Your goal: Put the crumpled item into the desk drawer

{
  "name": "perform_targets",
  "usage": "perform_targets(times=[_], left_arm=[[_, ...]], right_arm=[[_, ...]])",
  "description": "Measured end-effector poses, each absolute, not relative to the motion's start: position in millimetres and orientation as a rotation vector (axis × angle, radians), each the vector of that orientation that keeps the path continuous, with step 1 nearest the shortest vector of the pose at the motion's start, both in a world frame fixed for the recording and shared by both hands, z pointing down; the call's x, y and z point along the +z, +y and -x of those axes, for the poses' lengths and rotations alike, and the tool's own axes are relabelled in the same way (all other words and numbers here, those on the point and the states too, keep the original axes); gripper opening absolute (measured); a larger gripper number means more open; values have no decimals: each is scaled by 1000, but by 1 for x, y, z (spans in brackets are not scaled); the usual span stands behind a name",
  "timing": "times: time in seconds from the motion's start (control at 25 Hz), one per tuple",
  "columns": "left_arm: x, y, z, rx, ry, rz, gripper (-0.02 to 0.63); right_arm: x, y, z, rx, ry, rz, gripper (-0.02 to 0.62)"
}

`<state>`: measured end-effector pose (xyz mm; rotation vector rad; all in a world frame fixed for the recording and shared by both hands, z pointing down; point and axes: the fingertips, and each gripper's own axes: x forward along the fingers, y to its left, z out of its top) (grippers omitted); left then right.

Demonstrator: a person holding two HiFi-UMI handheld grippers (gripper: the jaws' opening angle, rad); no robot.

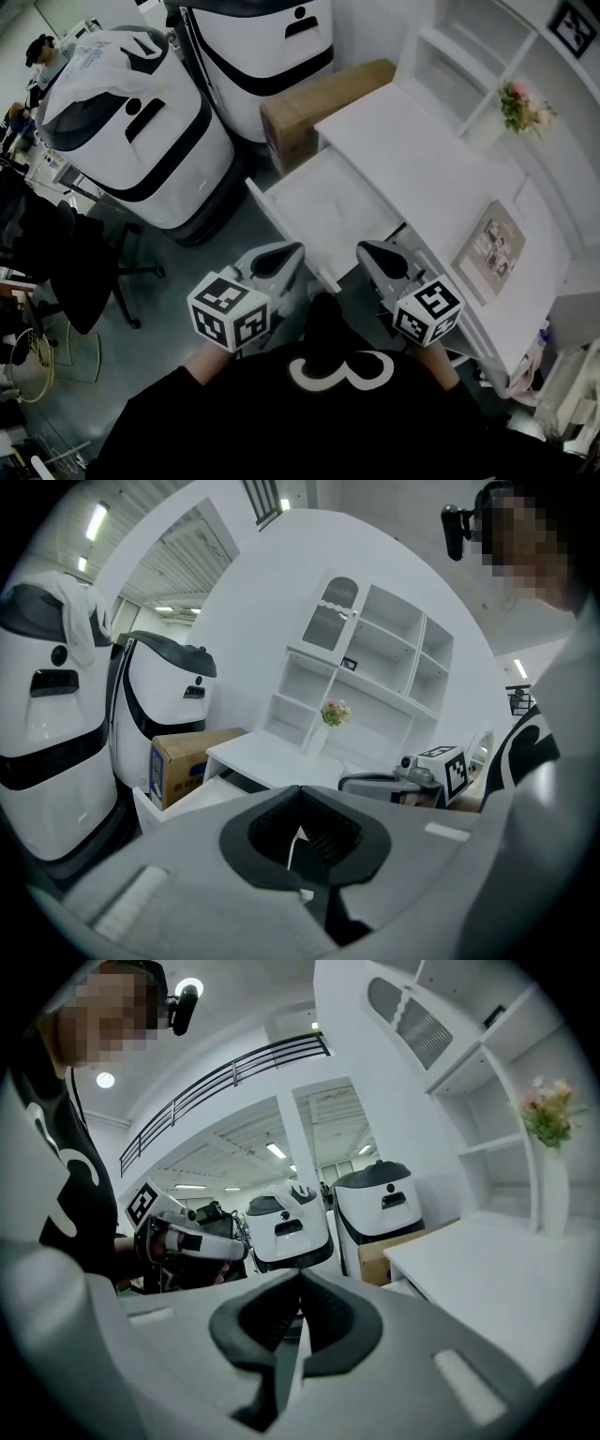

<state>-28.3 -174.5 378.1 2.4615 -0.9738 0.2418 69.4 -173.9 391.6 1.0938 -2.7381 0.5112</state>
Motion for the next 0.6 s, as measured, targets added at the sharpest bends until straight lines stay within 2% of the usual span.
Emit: perform_targets(times=[0.6], left_arm=[[389,-178,29,287,-977,-2459,9]], right_arm=[[405,-180,-70,553,-2734,-1081,2]])
